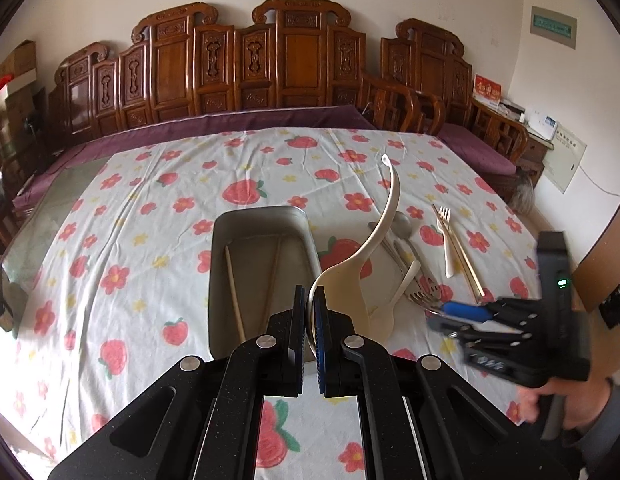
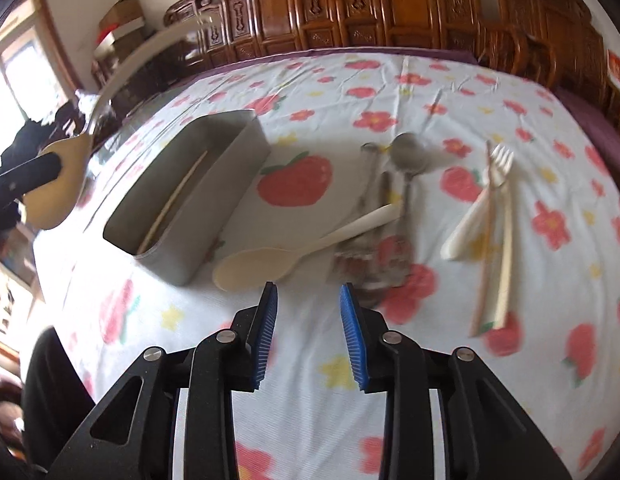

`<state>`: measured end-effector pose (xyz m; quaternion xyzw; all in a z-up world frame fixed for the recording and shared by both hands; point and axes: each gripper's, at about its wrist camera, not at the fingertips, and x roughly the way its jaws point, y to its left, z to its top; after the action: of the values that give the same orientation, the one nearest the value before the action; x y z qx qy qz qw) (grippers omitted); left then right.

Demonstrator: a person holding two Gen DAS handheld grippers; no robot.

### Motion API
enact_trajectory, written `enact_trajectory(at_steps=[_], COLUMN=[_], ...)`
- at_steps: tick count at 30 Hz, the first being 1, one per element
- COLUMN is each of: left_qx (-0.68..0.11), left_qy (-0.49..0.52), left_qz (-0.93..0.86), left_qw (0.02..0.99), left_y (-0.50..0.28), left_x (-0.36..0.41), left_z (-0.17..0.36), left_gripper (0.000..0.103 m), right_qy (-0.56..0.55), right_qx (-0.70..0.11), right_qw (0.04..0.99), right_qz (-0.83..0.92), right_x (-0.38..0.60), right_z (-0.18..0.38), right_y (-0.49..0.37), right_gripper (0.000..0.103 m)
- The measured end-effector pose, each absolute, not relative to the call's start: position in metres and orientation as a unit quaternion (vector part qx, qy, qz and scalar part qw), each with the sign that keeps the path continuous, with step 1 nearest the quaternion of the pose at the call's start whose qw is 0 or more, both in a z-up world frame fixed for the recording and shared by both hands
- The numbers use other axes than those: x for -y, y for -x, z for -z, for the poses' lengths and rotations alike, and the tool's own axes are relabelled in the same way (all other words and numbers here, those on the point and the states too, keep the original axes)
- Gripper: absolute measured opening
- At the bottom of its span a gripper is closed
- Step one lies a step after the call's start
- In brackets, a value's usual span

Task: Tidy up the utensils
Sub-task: 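Grasp a cream plastic spoon with the right tool while the left tool holds the ladle over the tray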

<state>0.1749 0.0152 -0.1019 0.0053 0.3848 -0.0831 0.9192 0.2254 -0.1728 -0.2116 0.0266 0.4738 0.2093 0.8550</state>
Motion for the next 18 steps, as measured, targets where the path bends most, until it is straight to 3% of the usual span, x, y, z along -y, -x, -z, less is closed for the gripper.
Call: enact_trajectory(at_steps=[3,5,18], left_qx=[-0.381,-0.379,-0.375], left_qy=[-0.001,0.003,0.028], left_qz=[0.085,0.085,0.085], left_qw=[0.921,0.922,0.923], left_y=[-0.168,-0.164,-0.147], left_x=[-0.023,-0.028,-0.054], left_z=[0.099,0.098,0.101], left_gripper=[0.003,0.003,0.003], right_qy=[-0.039,-0.048,-0.018], right_qx=[-0.479,-0.479,-0.509], right_qw=[0.855,0.858,0.854], right_qz=[-0.196,-0.181,-0.110], right_x=[0.151,0.143,0.120], right_z=[0.216,0.217,0.243], right_y=[-0.227,-0.229,-0.256], right_gripper=[0.039,0.053,0.060])
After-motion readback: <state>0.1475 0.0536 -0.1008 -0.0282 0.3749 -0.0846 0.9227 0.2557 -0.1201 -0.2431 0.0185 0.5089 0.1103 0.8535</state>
